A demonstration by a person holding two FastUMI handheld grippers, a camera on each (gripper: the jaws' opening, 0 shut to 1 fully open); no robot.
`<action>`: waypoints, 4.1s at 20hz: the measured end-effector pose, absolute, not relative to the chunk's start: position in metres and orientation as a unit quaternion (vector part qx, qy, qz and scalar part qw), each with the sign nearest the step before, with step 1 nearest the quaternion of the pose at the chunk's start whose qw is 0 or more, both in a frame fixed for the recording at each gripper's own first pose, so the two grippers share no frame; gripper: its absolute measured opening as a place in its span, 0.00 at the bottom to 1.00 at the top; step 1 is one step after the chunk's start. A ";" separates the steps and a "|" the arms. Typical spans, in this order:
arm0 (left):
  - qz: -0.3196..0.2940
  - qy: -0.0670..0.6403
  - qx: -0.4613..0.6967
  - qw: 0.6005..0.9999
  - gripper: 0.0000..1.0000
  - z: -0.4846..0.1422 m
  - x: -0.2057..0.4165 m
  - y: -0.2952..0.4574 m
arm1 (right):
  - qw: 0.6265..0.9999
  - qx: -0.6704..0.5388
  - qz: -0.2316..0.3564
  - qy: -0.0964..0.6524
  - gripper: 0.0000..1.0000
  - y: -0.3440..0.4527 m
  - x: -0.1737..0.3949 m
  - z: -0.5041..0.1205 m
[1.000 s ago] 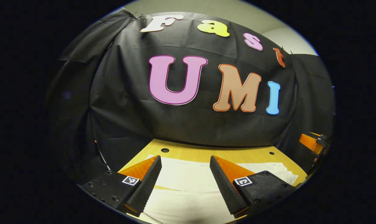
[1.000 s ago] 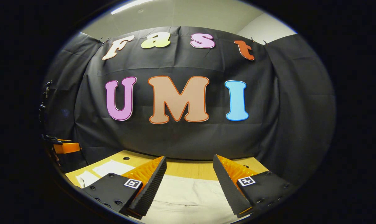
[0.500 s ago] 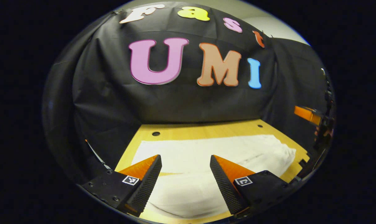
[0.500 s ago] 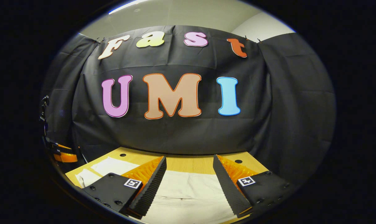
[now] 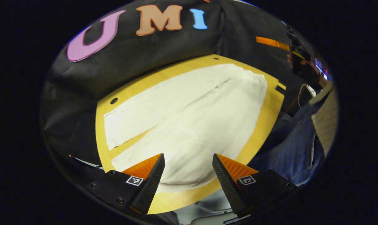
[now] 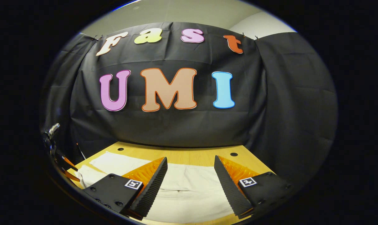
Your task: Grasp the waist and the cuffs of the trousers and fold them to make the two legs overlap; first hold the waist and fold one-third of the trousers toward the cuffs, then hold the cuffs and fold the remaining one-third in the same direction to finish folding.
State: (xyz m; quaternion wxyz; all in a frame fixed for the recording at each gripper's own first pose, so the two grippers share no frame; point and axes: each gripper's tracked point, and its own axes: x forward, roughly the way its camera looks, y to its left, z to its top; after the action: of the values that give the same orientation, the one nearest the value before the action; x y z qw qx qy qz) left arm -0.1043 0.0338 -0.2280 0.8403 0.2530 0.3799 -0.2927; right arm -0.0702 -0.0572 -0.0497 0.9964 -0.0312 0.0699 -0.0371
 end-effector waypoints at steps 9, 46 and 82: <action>-0.366 0.473 0.402 0.694 0.93 -0.286 -0.136 0.083 | 0.992 -0.049 -0.062 0.094 0.96 -0.068 -0.086 -0.071; -0.353 0.544 0.456 0.609 0.00 -0.321 -0.115 0.113 | 0.923 -0.183 0.175 0.289 0.98 -0.077 -0.072 -0.208; -0.333 0.562 0.422 0.628 0.00 -0.324 -0.113 0.111 | 0.662 -0.409 0.300 0.552 0.11 -0.183 -0.112 -0.348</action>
State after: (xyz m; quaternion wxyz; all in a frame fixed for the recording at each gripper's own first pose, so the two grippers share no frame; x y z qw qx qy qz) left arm -0.1127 0.1111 -0.3238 0.6285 0.4224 0.5616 -0.3335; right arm -0.1125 -0.1833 -0.3485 0.6620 -0.4091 0.5516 0.3002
